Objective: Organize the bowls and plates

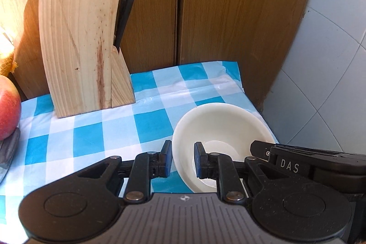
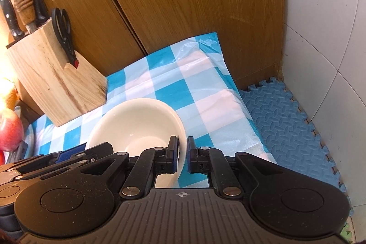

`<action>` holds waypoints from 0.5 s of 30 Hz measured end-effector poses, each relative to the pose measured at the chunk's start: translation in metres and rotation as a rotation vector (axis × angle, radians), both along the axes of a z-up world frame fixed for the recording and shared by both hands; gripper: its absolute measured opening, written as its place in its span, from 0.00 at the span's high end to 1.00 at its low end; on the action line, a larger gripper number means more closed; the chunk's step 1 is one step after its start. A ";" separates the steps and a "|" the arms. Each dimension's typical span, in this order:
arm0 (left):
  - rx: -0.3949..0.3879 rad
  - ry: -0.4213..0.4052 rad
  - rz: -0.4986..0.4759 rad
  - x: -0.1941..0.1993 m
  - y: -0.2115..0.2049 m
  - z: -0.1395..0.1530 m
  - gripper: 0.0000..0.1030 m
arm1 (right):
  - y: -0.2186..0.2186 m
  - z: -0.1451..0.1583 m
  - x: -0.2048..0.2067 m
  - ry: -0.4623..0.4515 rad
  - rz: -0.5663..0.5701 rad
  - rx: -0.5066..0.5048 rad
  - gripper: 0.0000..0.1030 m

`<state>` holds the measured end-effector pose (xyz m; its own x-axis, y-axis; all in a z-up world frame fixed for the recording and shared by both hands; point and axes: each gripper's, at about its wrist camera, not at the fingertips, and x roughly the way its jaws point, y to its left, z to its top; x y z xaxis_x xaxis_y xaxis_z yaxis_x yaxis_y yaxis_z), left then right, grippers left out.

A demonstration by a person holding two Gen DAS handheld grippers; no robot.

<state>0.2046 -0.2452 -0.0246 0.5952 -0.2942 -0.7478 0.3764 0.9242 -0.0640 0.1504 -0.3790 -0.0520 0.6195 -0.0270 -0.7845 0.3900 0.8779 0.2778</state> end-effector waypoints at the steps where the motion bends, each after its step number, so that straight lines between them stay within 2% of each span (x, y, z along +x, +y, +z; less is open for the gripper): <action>1: -0.004 -0.006 0.000 -0.003 0.004 0.005 0.88 | 0.003 0.004 -0.002 -0.008 0.002 0.000 0.89; 8: -0.029 -0.044 0.025 -0.036 0.049 0.034 0.87 | 0.032 0.037 -0.020 -0.082 0.037 0.001 0.88; 15: -0.026 -0.055 0.082 -0.075 0.107 0.051 0.85 | 0.083 0.067 -0.042 -0.151 0.124 -0.005 0.85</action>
<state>0.1300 -0.1387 0.0261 0.6578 -0.2622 -0.7061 0.3035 0.9503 -0.0701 0.1081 -0.2957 0.0150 0.7292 0.0530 -0.6823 0.2328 0.9183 0.3201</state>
